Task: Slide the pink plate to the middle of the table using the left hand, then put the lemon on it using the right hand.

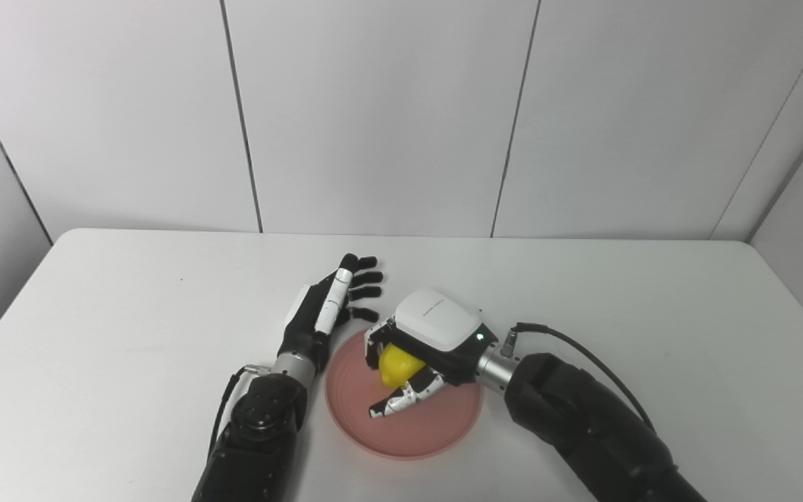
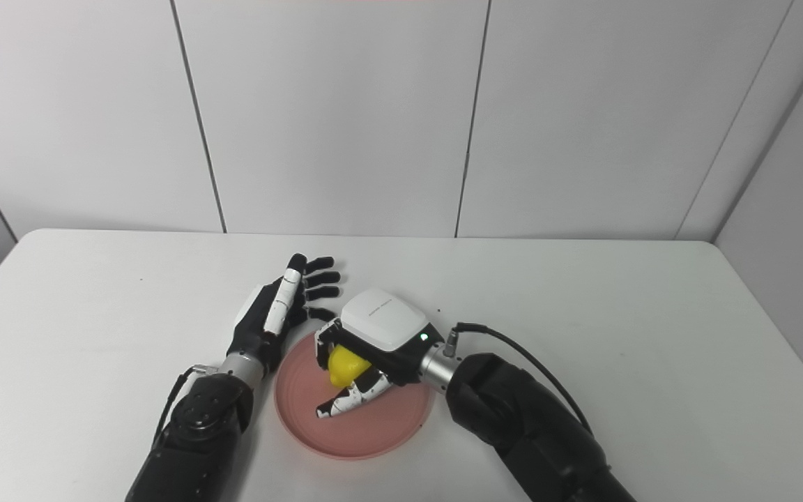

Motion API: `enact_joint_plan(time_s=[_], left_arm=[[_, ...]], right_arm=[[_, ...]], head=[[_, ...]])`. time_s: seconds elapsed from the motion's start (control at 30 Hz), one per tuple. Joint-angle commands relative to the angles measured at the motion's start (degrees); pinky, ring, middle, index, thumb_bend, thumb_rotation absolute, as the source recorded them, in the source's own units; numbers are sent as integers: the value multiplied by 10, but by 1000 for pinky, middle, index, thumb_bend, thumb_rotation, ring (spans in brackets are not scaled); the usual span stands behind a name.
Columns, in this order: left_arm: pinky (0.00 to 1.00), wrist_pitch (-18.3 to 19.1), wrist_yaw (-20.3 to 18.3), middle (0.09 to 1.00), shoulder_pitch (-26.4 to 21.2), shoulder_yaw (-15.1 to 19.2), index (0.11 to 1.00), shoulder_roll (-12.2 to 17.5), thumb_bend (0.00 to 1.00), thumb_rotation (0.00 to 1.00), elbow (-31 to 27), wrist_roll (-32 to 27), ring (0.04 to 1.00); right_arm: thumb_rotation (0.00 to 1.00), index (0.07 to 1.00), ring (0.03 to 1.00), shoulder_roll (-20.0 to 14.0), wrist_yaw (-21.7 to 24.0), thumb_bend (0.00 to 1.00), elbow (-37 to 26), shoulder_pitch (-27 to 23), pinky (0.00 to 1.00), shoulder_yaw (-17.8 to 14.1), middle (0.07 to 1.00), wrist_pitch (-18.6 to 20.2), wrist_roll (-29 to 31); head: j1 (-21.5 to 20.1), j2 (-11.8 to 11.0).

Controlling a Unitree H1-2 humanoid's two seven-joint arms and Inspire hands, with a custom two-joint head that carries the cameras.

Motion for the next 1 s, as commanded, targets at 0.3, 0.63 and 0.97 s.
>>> enact_joint_plan(time_s=[0.3,0.63,0.97], left_arm=[[584,40,3,739,13,2,770,-3,798,993,19,4,719],[620,28,-1,733,9,-8,762,2,789,1000,28,14,716],[645,33,2,735,10,-6,782,0,822,1000,25,10,720]], right_arm=[[963,606,367,-9,-35,770,-21,-18,293,-23,509,-40,17],[1000,660,510,-13,-16,1000,-26,-18,405,-27,607,-27,21],[1000,665,542,-12,-20,1000,-33,-17,469,-36,617,-30,15]], head=[[-2,-2],[-3,-1],[-3,-2]])
